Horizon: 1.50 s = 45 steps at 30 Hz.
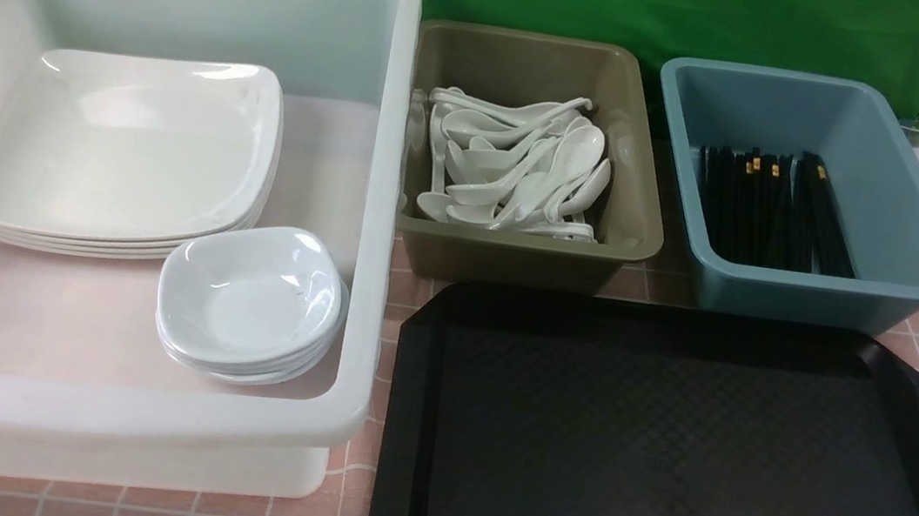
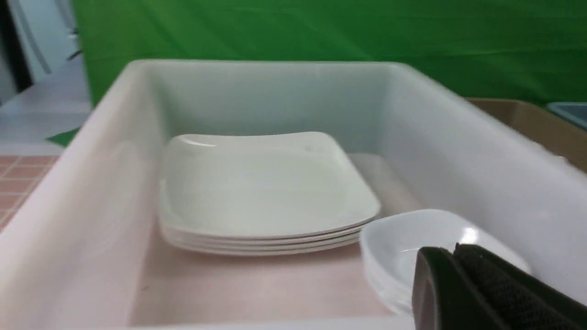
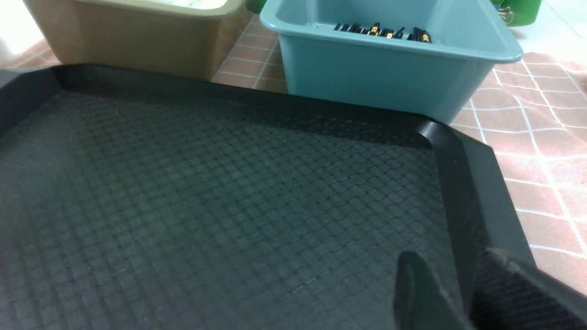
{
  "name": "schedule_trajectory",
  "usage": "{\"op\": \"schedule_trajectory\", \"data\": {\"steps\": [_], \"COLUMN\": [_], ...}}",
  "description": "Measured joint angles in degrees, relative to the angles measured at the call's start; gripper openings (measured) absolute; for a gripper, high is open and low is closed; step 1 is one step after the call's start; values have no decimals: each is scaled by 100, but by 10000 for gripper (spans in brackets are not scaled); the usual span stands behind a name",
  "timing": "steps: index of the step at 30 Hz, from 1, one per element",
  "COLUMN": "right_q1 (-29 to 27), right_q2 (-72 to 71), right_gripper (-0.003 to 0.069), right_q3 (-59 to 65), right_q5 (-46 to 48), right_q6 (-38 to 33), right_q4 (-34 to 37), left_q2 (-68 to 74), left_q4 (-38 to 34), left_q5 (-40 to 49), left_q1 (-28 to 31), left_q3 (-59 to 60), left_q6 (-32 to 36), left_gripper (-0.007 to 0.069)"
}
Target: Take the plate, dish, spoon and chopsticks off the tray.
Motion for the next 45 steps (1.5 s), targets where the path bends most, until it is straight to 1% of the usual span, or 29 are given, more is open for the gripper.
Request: {"op": "schedule_trajectory", "data": {"steps": [1, 3, 6, 9, 13, 20, 26, 34, 45], "right_q1": [0, 0, 0, 0, 0, 0, 0, 0, 0], "right_q2": [0, 0, 0, 0, 0, 0, 0, 0, 0], "right_gripper": [240, 240, 240, 240, 240, 240, 240, 240, 239], "right_q3": [0, 0, 0, 0, 0, 0, 0, 0, 0], "right_q5": [0, 0, 0, 0, 0, 0, 0, 0, 0], "right_q6": [0, 0, 0, 0, 0, 0, 0, 0, 0], "right_q4": [0, 0, 0, 0, 0, 0, 0, 0, 0], "left_q2": [-31, -44, -44, -44, -52, -52, -52, -52, -52], "left_q4": [0, 78, 269, 330, 126, 60, 60, 60, 84], "left_q5": [-28, -40, -83, -163, -207, -117, -113, -113, -113], "left_q1": [175, 306, 306, 199, 19, -318, -348, 141, 164], "left_q3": [197, 342, 451, 524, 614, 614, 614, 614, 614], "left_q6": [-6, -5, -51, -100, -112, -118, -111, -111, -111], "left_gripper": [20, 20, 20, 21, 21, 21, 21, 21, 21]}}
